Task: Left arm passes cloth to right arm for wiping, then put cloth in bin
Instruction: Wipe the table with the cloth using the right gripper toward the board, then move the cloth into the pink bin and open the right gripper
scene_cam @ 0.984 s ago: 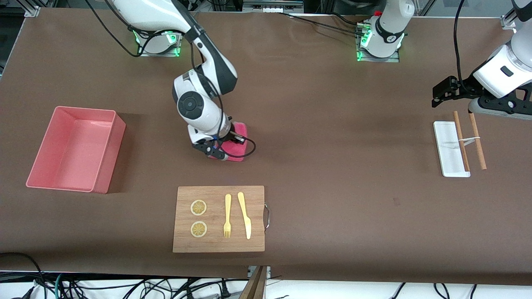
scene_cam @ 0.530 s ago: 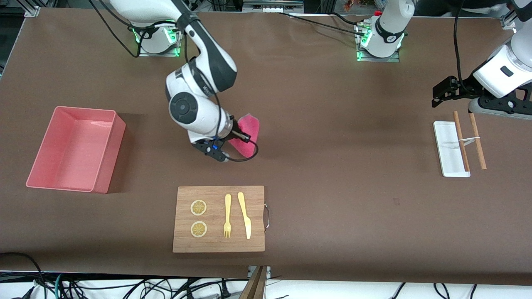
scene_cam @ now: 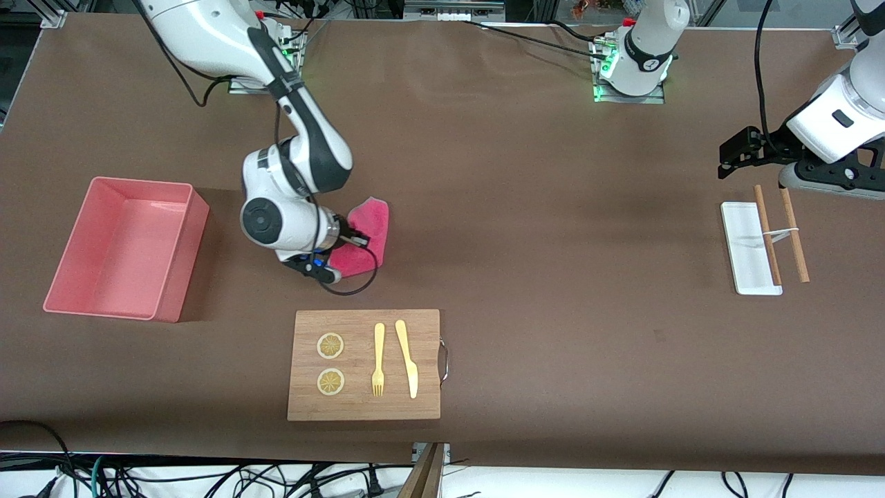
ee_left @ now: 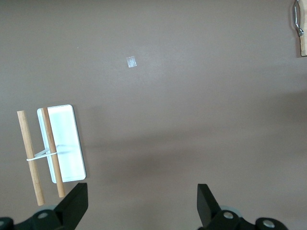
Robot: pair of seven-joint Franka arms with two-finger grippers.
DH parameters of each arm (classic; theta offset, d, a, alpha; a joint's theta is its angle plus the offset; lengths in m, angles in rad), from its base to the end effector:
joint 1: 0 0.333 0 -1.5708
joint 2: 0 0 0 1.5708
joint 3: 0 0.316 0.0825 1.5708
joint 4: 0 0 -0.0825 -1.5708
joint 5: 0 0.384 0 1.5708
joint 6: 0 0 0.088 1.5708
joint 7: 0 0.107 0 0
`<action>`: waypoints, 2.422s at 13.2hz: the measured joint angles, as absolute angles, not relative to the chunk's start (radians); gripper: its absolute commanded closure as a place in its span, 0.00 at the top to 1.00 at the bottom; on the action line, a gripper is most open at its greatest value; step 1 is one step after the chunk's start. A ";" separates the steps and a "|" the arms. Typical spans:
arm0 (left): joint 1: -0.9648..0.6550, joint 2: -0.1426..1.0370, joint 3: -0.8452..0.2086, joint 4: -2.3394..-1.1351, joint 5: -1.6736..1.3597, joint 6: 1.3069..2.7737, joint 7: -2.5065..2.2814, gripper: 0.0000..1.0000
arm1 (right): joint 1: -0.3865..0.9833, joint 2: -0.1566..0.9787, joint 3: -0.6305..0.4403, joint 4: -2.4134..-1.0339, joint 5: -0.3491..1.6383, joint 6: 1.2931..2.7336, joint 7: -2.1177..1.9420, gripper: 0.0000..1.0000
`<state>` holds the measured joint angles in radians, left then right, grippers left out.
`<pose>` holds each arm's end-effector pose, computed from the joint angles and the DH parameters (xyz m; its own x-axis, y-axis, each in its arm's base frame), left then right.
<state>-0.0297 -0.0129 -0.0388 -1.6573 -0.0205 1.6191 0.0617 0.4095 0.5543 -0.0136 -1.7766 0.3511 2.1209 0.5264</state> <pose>0.5513 -0.0401 0.5949 0.9914 -0.1288 -0.0240 -0.1283 -0.9915 0.0215 0.5817 0.2606 0.2324 0.8963 -0.3062 -0.3209 -0.3518 -0.9313 -0.0940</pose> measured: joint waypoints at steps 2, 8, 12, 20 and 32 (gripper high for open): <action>-0.030 -0.013 -0.039 -1.657 -0.020 1.619 0.062 1.00 | 0.343 0.545 -0.022 -1.811 0.327 2.121 0.401 0.00; -0.030 -0.013 -0.039 -1.657 -0.020 1.618 0.062 1.00 | 0.197 0.505 -0.105 -1.936 0.283 2.173 -0.016 0.00; -0.030 -0.013 -0.039 -1.657 -0.020 1.618 0.062 1.00 | 0.150 0.464 -0.138 -1.952 0.189 2.175 -0.126 0.00; -0.030 -0.013 -0.040 -1.657 -0.020 1.618 0.062 1.00 | 0.106 0.267 -0.164 -1.952 0.016 2.018 -0.195 0.00; -0.030 -0.013 -0.040 -1.656 -0.020 1.618 0.062 1.00 | 0.016 0.105 -0.230 -1.951 -0.055 1.913 -0.290 1.00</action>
